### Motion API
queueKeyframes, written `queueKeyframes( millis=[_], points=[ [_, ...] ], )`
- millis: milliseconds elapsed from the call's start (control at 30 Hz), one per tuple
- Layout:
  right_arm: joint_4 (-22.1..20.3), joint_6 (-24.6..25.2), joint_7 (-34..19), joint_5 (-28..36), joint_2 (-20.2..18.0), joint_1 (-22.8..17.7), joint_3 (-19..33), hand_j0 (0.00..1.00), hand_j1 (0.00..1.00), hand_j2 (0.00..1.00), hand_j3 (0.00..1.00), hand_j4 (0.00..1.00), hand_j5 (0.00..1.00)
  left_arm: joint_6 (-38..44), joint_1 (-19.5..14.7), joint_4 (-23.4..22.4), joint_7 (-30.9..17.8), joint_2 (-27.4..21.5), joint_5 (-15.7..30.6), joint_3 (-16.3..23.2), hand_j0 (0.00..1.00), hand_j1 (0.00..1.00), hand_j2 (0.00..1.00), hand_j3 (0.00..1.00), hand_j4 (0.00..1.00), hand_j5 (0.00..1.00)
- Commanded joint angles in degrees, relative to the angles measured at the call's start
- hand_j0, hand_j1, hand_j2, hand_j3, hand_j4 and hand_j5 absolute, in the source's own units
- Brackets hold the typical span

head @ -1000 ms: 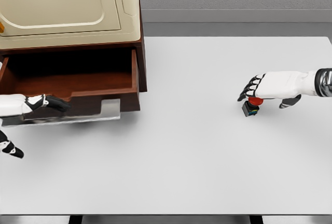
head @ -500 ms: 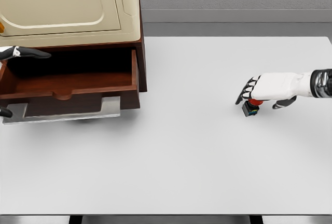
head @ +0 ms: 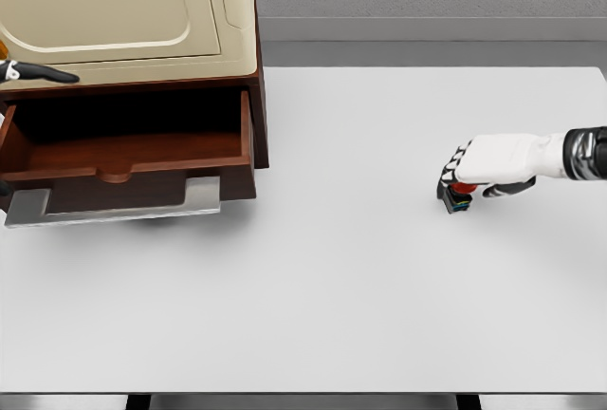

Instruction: Open the cabinet drawer with left arm, and place a switch into the drawer with right arm

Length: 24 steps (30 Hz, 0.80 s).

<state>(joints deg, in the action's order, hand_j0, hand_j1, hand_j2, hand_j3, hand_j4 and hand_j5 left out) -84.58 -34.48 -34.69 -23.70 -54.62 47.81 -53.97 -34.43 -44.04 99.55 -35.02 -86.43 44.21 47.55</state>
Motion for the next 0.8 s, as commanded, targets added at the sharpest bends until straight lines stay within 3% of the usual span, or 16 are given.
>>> queueKeyframes(
  millis=[0,267,433,767],
  points=[
    [0.03,-0.52,-0.31,-0.83,0.13,0.00,-0.26,0.61,0.61,0.61,0.61,0.61,0.61,0.15,0.01,-0.06,0.02,-0.05,0.53,-0.53,1.00,1.00,1.00,1.00,1.00,1.00],
    [0.21,-0.52,-0.31,-0.65,0.04,0.09,0.36,0.45,0.45,0.45,0.45,0.45,0.45,0.15,0.01,-0.15,0.02,-0.14,0.53,-1.06,1.00,1.00,1.00,1.00,1.00,1.00],
    [0.38,-0.52,-0.31,0.31,1.01,0.88,1.85,0.44,0.44,0.44,0.44,0.44,0.44,0.15,0.01,-0.15,0.02,-0.14,0.52,-1.14,1.00,1.00,1.00,1.00,1.00,1.00],
    [0.47,-0.52,-0.31,7.96,3.64,5.01,2.38,0.44,0.44,0.44,0.44,0.44,0.44,0.07,0.01,-0.06,0.02,0.03,0.53,-1.14,1.00,1.00,1.00,1.00,1.00,1.00]
  ],
)
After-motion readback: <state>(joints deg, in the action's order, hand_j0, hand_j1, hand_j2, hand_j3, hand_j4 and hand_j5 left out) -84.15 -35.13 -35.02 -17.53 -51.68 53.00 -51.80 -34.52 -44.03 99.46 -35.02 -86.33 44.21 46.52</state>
